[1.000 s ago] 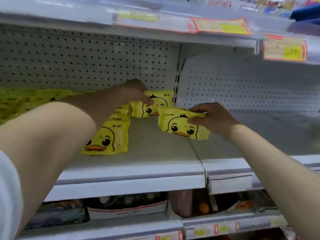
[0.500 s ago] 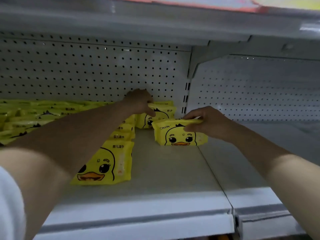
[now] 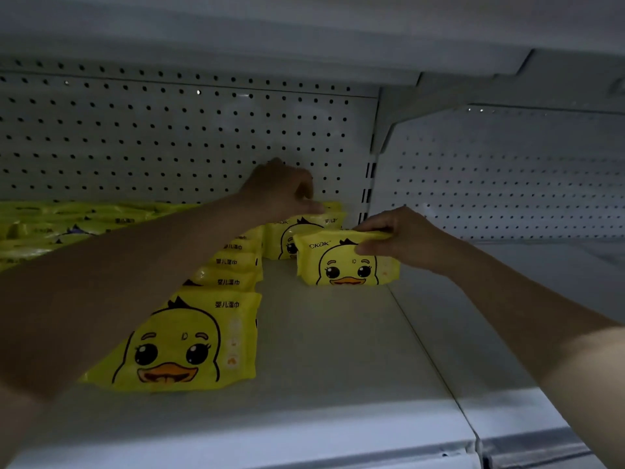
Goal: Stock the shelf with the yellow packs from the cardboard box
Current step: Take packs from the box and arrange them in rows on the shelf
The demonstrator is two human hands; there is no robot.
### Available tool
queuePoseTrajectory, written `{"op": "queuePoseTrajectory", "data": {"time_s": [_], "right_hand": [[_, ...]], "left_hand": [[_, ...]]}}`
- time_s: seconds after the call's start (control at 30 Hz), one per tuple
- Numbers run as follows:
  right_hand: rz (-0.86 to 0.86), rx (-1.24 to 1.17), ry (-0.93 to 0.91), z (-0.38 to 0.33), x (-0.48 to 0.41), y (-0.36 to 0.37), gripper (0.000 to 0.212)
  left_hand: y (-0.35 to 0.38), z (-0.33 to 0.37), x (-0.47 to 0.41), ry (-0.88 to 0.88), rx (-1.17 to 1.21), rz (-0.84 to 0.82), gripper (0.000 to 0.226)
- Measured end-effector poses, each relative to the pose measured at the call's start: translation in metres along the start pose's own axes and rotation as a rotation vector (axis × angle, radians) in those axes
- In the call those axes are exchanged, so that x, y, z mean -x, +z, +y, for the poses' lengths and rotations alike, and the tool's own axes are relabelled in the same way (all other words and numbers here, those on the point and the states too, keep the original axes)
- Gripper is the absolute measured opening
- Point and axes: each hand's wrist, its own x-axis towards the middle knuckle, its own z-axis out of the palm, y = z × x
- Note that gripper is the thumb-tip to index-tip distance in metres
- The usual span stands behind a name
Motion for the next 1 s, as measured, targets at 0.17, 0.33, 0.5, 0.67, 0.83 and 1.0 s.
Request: {"op": "queuePoseTrajectory", "data": {"time_s": [0.17,0.33,0.5,0.67,0.83,1.0], "right_hand": [[0.034,0.013,-0.023,-0.004,-0.024,0.019,0.032],[0.098,0.105,-0.095,-0.012,-0.041,0.036,0.039],[0.158,0.177,-0.064,-0.008,-0.054,0.045,0.046],[0.191,0.21,-0.038,-0.008,-0.059,0.049,0.052],[0.244,0.28,-0.019,-0.01,-0.058,0.054,0.055],[0.297,0.345,0.005,-0.012,-0.047,0.054,0.065]], "left_hand": [[-0.009,0.01,0.009,0.01,-0.003,-0.376,0.051],[-0.003,-0.012,0.015,0.012,-0.074,-0.317,0.047],[-0.007,-0.017,0.021,-0.056,-0.205,-0.235,0.053],[-0.01,-0.016,0.024,-0.068,-0.298,-0.214,0.057],[-0.01,-0.014,0.023,-0.101,-0.335,-0.22,0.06],[-0.009,-0.01,0.03,-0.114,-0.338,-0.183,0.066]]}}
